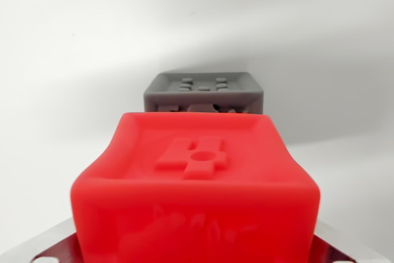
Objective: Destack cube
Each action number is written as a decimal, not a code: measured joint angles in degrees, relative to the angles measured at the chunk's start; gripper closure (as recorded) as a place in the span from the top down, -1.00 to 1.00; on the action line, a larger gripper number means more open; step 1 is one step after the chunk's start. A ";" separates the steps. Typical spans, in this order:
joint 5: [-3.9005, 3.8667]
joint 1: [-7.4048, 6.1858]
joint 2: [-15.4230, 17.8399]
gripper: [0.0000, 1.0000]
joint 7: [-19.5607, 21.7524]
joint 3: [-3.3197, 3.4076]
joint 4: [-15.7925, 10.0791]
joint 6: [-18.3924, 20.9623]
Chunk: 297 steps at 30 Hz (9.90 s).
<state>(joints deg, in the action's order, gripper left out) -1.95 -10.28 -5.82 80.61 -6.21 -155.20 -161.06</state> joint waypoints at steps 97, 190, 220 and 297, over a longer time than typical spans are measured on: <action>2.29 8.87 -1.56 -1.00 -23.59 8.35 12.66 10.93; 3.54 22.13 -18.28 -1.00 -43.52 9.36 38.36 19.97; 3.71 25.50 -24.48 -1.00 -48.24 9.33 48.69 24.11; 4.24 27.86 -41.27 -1.00 -51.04 8.54 58.34 17.35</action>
<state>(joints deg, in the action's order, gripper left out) 2.30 17.58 -47.09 29.57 2.33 -96.86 -143.71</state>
